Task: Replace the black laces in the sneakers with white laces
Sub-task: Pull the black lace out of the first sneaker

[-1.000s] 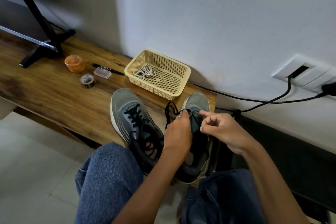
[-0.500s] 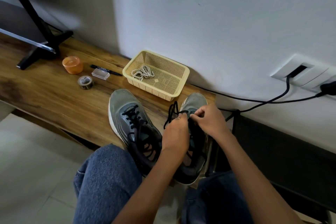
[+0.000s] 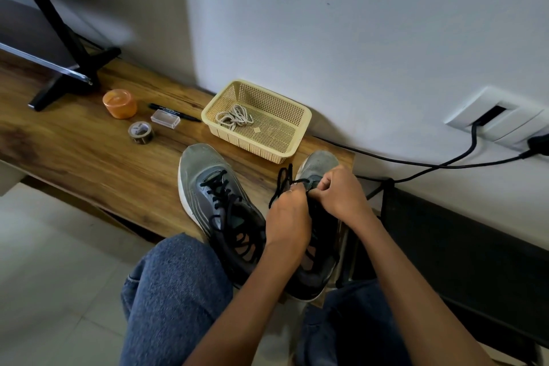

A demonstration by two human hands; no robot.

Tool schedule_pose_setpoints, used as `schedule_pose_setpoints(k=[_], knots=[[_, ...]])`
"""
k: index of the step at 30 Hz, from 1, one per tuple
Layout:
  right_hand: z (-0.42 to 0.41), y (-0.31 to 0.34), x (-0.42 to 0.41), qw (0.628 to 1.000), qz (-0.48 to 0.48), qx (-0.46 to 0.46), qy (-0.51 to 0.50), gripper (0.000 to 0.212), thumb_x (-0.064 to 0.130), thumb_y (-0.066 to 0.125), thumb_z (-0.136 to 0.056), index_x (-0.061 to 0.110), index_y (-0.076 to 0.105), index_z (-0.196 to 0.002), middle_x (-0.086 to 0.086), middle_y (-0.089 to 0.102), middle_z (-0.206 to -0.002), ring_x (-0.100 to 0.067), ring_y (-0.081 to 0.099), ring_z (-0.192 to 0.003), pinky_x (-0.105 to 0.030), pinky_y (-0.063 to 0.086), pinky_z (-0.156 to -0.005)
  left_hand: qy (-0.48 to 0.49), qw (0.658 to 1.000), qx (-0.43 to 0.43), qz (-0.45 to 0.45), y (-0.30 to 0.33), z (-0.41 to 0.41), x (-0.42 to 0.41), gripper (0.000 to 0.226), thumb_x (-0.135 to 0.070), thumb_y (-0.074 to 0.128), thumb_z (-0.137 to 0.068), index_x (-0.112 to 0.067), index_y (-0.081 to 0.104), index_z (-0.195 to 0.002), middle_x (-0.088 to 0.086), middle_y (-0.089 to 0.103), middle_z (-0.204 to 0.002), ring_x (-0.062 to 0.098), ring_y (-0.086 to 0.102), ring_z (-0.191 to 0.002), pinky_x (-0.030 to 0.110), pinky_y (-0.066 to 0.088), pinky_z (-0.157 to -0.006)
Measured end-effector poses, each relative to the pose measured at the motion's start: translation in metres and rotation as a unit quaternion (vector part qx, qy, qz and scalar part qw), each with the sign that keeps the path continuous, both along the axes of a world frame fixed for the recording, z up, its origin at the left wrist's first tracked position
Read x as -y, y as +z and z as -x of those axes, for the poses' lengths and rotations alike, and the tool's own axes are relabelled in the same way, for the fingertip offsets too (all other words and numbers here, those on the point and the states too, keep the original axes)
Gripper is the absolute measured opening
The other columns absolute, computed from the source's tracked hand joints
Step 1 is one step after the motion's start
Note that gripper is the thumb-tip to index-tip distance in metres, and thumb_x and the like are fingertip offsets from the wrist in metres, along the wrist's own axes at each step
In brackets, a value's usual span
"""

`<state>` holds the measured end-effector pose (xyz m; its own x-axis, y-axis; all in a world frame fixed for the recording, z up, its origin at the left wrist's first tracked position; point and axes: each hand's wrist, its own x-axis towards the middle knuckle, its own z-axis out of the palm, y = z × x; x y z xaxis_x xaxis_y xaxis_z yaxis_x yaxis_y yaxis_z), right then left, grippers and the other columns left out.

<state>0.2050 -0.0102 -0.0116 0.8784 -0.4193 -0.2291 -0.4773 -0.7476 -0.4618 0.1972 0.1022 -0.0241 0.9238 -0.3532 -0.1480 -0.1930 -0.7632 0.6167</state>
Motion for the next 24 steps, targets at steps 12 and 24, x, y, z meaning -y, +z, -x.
schedule_pose_setpoints(k=[12, 24], knots=[[0.051, 0.037, 0.014, 0.955, -0.279, -0.022, 0.098, 0.015, 0.009, 0.071, -0.076, 0.022, 0.069, -0.069, 0.019, 0.042, -0.134, 0.001, 0.035, -0.128, -0.030, 0.025, -0.104, 0.019, 1.000, 0.000, 0.015, 0.002, -0.002, -0.001, 0.025, -0.006, 0.048, -0.094, -0.012, 0.056, -0.117, 0.012, 0.067, -0.102, 0.032, 0.063, -0.097, 0.036, 0.045, -0.073], [0.012, -0.003, 0.001, 0.997, 0.065, 0.035, -0.009, 0.013, 0.035, 0.068, -0.084, 0.022, 0.071, -0.085, -0.003, 0.057, -0.108, -0.022, 0.050, -0.109, -0.039, 0.045, -0.088, 0.015, 1.000, -0.004, 0.009, 0.002, -0.003, -0.001, 0.031, -0.009, 0.042, -0.099, -0.014, 0.051, -0.129, 0.015, 0.065, -0.109, 0.033, 0.061, -0.103, 0.037, 0.045, -0.076]])
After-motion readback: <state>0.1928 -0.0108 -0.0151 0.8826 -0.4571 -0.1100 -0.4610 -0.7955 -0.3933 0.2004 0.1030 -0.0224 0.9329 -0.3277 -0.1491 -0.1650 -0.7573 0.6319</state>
